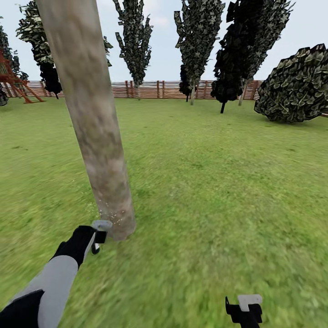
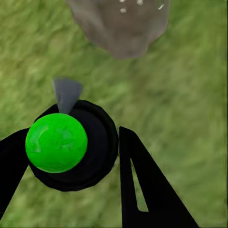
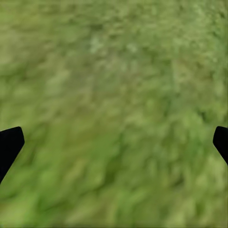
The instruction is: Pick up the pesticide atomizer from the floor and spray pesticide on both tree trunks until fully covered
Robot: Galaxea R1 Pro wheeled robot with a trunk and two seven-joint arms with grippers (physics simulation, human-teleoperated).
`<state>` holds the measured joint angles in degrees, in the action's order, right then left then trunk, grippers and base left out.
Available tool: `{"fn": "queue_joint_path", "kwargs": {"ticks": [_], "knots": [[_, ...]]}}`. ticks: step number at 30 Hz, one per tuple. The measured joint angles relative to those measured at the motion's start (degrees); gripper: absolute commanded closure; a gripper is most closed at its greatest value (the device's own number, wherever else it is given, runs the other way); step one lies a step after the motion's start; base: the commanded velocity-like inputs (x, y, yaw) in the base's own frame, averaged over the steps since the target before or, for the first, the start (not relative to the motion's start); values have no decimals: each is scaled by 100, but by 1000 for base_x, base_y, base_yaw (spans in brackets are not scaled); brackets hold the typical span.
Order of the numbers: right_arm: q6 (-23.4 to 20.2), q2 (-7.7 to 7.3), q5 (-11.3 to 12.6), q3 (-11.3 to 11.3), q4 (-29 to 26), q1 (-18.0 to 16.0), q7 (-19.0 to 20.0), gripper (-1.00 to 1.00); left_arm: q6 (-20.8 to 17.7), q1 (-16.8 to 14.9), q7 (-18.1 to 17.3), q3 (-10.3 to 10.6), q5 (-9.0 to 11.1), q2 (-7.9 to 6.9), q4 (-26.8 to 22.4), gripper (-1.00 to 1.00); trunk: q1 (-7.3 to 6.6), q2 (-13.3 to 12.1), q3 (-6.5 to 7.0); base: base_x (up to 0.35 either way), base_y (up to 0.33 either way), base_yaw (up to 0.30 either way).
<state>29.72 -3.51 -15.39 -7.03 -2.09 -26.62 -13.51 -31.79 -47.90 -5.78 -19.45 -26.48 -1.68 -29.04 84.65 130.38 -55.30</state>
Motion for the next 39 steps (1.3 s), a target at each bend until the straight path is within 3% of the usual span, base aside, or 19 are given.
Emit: {"fn": "queue_joint_path", "kwargs": {"ticks": [2, 5, 8, 9, 11, 14, 16, 17, 20, 21, 22, 23, 24, 26, 28, 30, 33, 35, 39], "knots": [[0, -6, 1, -1, -2, 2, 0, -100, -26, -61, -316, 308, 19, 20, -40, 100, 0, 0, 0, 0, 0, 0], [0, -40, 1, -1, -6, -2, 0, -100, -33, -149, -376, 371, -41, -71, -64, 100, 0, 0, 0, 0, 0, 0], [0, -52, 0, 0, -6, 0, 0, -100, -34, -262, -497, 386, -39, -636, -23, 100, 0, 0, 0, 0, 0, 0], [0, -53, 0, 0, -5, -2, 0, -100, -36, -260, -555, 390, -17, -693, -12, 100, 0, 0, 0, 0, 0, 0], [0, -53, 0, -1, -2, 2, 0, -100, -43, -245, -703, 394, 26, -665, 7, 100, 0, 0, 0, 0, 0, 0], [0, -53, 0, 0, -3, -1, -1, -100, -68, -277, -746, 433, 35, -214, 14, 100, 0, 0, 0, 0, 0, 0], [0, -54, 0, 0, -6, -1, 0, -100, -364, -332, -773, 547, 33, -31, -24, 100, 0, 0, 0, 0, 0, 0], [0, -54, 0, 0, -7, -1, -3, -100, -544, -353, -847, 597, -6, -30, -48, 100, 0, 0, 0, 0, 0, 0], [0, -53, 0, 0, -1, 1, 0, -100, -750, -509, -1299, 651, -77, -235, -131, 100, 0, 0, 0, 0, 0, 0], [0, -53, 1, -2, 0, 1, 0, -100, -821, -573, -1576, 659, 68, -553, -158, 100, 0, 0, 0, 0, 0, 0], [0, -50, -1, 2, 0, 2, -2, -100, -779, -578, -1626, 665, -141, -738, -163, 100, 0, 0, 0, 0, 0, 0], [0, -46, 0, 0, -2, -1, -3, -100, -812, -573, -1645, 677, -10, -705, -167, 100, 0, 0, 0, 0, 0, 0], [0, -46, 0, 0, -1, 0, -2, -100, -808, -581, -1648, 714, -24, -687, -169, 100, 0, 0, 0, 0, 0, 44], [0, -45, 1, -1, -6, -3, -6, -100, -837, -625, -1649, 1053, 40, -594, -189, 100, 0, 0, 0, 0, 0, 218], [0, -45, 1, -1, -6, -2, -6, -100, -831, -646, -1647, 1119, -25, -588, -238, 100, 0, 0, 0, 0, 0, 258], [0, -44, 2, -1, -6, 1, -3, -100, -841, -650, -1652, 1131, -57, -663, -258, 100, 0, 0, 0, 0, 0, 273], [0, -44, 0, 0, -2, -1, -1, -100, -838, -593, -1660, 1118, -54, -1035, -256, 100, 0, 0, 0, 0, 0, 277], [0, -44, 0, -1, -3, -2, 0, -100, -843, -572, -1657, 1137, -21, -1105, -259, 100, 0, 0, 0, 0, 0, 168], [0, -45, 0, -1, -2, -2, -2, -100, -858, -574, -1639, 1162, 10, -894, -283, 100, 0, 0, 0, 26, 0, 23]]}}
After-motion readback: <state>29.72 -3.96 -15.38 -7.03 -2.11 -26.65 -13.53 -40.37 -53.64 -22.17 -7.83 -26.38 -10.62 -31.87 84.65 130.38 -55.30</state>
